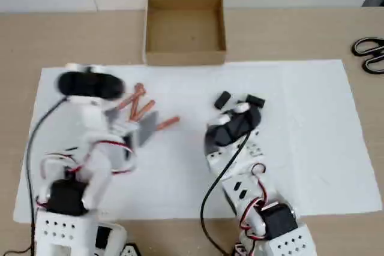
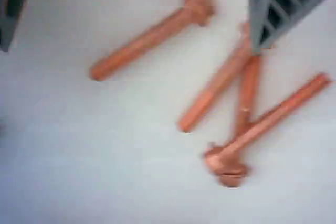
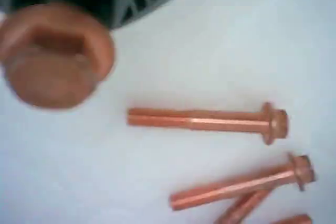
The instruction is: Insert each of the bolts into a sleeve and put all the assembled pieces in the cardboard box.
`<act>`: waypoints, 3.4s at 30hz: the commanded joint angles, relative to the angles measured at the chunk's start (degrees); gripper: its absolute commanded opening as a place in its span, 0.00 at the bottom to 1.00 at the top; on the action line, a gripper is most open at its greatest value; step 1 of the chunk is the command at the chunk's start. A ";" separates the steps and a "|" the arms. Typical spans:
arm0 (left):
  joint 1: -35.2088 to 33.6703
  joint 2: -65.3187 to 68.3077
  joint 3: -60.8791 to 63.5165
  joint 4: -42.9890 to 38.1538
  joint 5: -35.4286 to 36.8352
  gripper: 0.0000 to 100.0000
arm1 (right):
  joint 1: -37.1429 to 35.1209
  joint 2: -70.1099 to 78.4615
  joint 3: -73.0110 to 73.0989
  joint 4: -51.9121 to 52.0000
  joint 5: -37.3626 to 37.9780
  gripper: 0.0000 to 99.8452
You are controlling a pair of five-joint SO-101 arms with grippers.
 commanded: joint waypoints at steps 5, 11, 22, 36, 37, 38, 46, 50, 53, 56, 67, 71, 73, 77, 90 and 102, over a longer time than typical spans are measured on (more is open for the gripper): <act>-13.80 -0.44 -1.27 4.31 -2.90 0.28 | 4.00 10.86 -21.54 1.80 3.87 0.00; -14.51 -0.53 0.04 4.92 -2.90 0.28 | 5.58 40.57 -47.91 -0.66 3.52 0.00; -14.51 -0.53 0.31 4.92 -2.90 0.28 | 10.15 92.26 -88.53 -20.88 3.60 0.00; -14.24 -0.53 0.31 5.01 -2.90 0.28 | 10.95 133.05 -121.49 -31.25 3.52 0.00; -14.24 -0.53 0.31 5.01 -2.90 0.28 | 10.86 134.37 -122.46 -31.25 3.52 0.00; -14.24 -0.53 0.31 5.01 -2.90 0.28 | 10.86 135.34 -123.16 -31.25 3.52 0.00; -14.15 -0.53 0.75 5.01 -2.90 0.28 | 10.86 138.86 -123.78 -31.25 3.78 0.00; -14.15 -0.53 2.33 4.75 -2.90 0.28 | 9.98 139.56 -123.78 -31.43 3.87 0.02; -14.15 -0.53 2.42 4.75 -2.90 0.28 | 9.63 139.82 -123.78 -31.25 5.89 0.11; -14.15 -0.53 2.42 4.66 -2.90 0.28 | 9.10 139.82 -123.78 -31.16 6.24 0.19; -14.15 -0.53 2.15 4.75 -2.90 0.28 | 9.63 139.30 -133.27 -22.37 6.07 0.19; -14.15 -0.53 2.15 4.75 -2.90 0.28 | 10.07 137.19 -147.52 -5.49 5.98 0.19; -14.15 -0.53 2.15 4.75 -2.90 0.28 | 9.98 136.04 -154.29 3.74 5.98 0.19; -14.15 -0.26 2.42 4.92 -2.90 0.28 | 9.63 135.08 -165.10 21.67 6.15 0.19; -14.15 -0.44 2.07 4.92 -2.90 0.28 | 12.62 124.35 -176.44 52.26 6.07 0.19; -14.15 -0.44 2.15 6.95 -2.99 0.28 | 18.77 91.82 -131.87 52.35 6.07 0.19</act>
